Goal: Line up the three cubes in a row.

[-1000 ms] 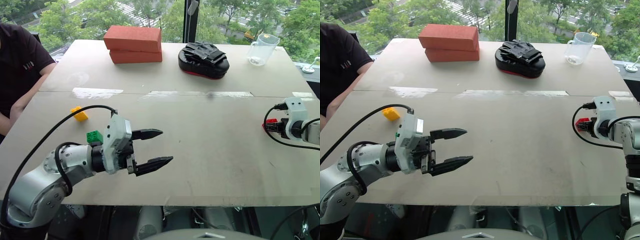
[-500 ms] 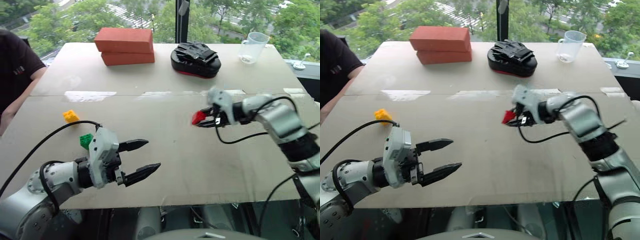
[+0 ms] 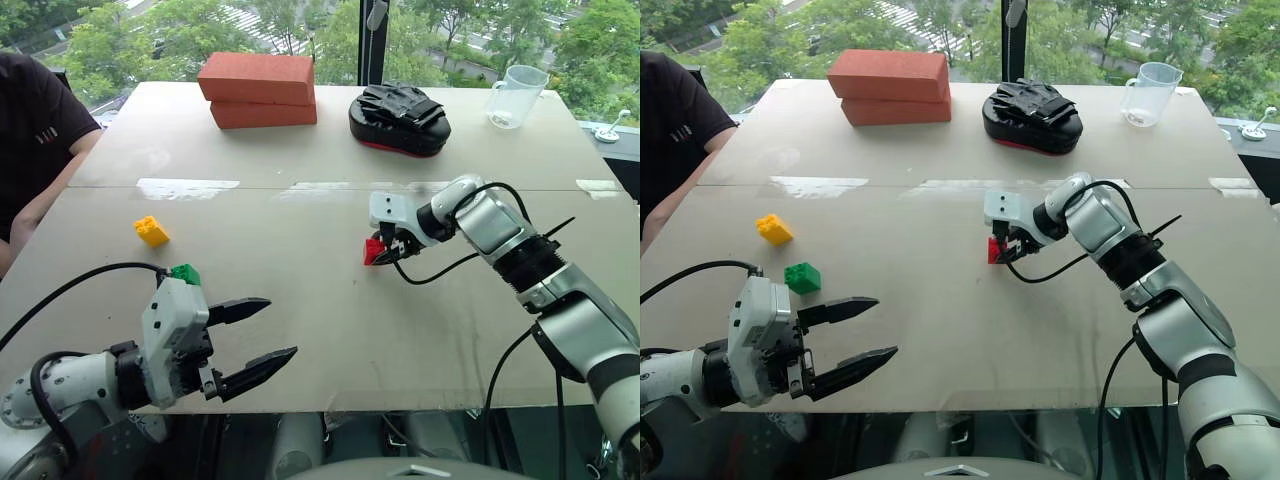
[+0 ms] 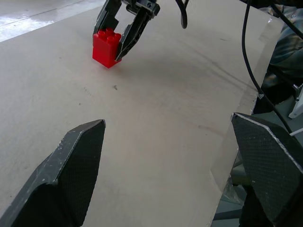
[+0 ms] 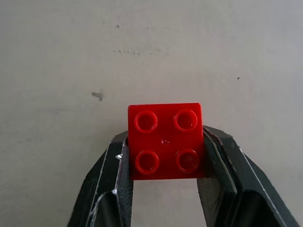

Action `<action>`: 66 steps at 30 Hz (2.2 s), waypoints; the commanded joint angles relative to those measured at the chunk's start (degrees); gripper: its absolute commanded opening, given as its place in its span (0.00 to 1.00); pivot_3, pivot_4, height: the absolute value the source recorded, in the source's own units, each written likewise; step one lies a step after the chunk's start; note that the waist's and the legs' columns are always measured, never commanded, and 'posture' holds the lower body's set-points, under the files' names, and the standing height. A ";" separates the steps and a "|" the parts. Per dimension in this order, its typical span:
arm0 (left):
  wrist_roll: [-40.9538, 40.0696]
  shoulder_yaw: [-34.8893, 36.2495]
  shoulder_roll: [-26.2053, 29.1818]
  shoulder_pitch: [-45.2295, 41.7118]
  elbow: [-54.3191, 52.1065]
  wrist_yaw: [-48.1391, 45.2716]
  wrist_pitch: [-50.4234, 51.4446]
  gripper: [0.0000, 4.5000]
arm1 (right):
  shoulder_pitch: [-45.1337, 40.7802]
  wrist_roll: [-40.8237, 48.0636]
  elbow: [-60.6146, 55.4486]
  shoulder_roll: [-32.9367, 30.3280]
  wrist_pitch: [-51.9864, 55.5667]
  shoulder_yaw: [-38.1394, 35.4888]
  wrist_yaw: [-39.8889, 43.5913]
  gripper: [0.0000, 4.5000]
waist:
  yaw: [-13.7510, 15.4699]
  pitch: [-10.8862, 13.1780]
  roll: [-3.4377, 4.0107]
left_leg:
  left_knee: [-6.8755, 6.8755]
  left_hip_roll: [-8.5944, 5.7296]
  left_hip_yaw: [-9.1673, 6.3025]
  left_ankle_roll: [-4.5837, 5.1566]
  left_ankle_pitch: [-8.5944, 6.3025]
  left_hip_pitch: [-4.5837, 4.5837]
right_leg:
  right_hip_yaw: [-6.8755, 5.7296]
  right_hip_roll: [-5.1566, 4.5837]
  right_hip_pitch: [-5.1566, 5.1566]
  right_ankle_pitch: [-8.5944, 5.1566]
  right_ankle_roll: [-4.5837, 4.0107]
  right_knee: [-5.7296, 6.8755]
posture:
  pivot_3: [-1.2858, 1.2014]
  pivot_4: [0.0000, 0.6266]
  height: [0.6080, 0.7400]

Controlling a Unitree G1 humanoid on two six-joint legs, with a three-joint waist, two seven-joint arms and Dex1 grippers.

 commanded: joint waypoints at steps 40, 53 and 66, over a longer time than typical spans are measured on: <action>19.47 -2.70 -24.40 -20.83 9.93 56.87 14.31 0.97 | 33.87 32.39 -52.79 -5.91 -3.68 -34.82 -5.43 0.98 | 0.52 -0.10 -0.25 | 0.17 -0.07 -0.20 -0.13 -0.15 0.07 | -0.16 -0.13 0.31 0.14 0.25 -0.05 | 0.52 0.24 1.00; 23.15 -5.48 -24.68 -25.70 17.45 54.06 15.22 0.35 | 33.52 32.76 -51.68 -9.41 -4.72 -33.69 -7.25 1.00 | 0.65 -0.09 -0.27 | 0.21 -0.04 -0.40 0.09 -0.03 0.02 | -0.31 -0.09 0.35 0.15 0.16 -0.11 | 0.52 0.24 1.00; 18.22 -21.32 -2.79 -37.59 32.49 -1.23 -2.32 0.28 | 42.13 35.53 -57.26 -11.60 0.64 -37.34 -16.51 1.00 | 2.12 0.00 -0.12 | 0.19 -0.05 -0.52 -0.18 -0.19 -0.10 | -0.64 -0.28 0.23 0.06 -0.01 -0.17 | 0.52 0.24 1.00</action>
